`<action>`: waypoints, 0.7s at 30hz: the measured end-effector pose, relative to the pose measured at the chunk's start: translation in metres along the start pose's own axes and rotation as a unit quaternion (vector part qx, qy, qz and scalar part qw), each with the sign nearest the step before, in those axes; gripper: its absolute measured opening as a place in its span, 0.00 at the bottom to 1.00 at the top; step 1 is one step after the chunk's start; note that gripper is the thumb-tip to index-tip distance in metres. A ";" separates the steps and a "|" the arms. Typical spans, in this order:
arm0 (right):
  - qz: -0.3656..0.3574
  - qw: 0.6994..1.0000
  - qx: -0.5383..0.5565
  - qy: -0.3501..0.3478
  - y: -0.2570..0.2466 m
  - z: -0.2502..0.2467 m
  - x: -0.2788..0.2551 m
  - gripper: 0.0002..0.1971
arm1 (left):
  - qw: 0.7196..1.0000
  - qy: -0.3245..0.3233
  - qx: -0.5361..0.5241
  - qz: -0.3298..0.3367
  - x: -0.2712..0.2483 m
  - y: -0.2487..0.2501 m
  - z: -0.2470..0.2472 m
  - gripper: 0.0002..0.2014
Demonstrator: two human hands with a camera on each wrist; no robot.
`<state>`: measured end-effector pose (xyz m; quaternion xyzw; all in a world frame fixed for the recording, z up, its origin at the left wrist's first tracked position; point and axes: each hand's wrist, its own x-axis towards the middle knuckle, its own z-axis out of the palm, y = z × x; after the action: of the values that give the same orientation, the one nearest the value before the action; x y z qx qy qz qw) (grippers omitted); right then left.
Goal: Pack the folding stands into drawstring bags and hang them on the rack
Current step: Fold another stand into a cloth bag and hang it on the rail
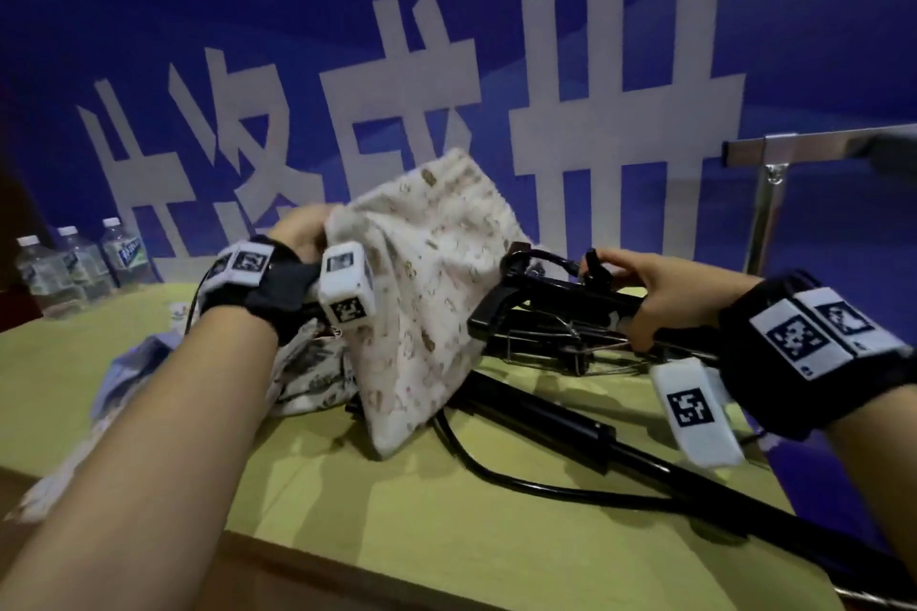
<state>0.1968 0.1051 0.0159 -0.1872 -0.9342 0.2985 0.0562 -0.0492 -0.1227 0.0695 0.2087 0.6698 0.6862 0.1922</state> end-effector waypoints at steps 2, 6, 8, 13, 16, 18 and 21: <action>0.016 1.000 -0.011 -0.011 0.005 -0.001 -0.010 0.44 | 0.986 0.005 0.146 -0.075 0.009 -0.036 -0.020 0.12; 0.030 0.999 -0.029 -0.003 0.002 0.002 -0.016 0.43 | 0.840 0.015 0.527 -0.131 0.021 -0.064 -0.034 0.06; 0.035 0.999 -0.040 0.008 -0.002 0.004 -0.015 0.43 | 0.769 0.000 0.632 -0.097 0.026 -0.063 -0.028 0.14; 0.045 0.998 -0.039 0.036 -0.010 0.007 -0.012 0.44 | 0.791 0.040 0.603 0.098 0.012 -0.035 0.030 0.14; 0.058 0.996 -0.044 0.058 -0.009 0.005 -0.012 0.44 | 0.753 -0.064 0.645 0.113 -0.004 -0.036 0.084 0.16; 0.074 0.993 -0.056 0.074 -0.006 0.005 -0.015 0.44 | 0.706 -0.134 0.692 0.068 -0.011 -0.050 0.116 0.25; 0.094 0.988 -0.085 0.084 0.005 0.006 -0.021 0.42 | 0.660 -0.190 0.727 0.022 -0.017 -0.066 0.145 0.31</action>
<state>0.2170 0.0977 0.0083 -0.3030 -0.9264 0.2048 0.0899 0.0427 -0.0077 0.0050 0.4226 0.8994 -0.0696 0.0877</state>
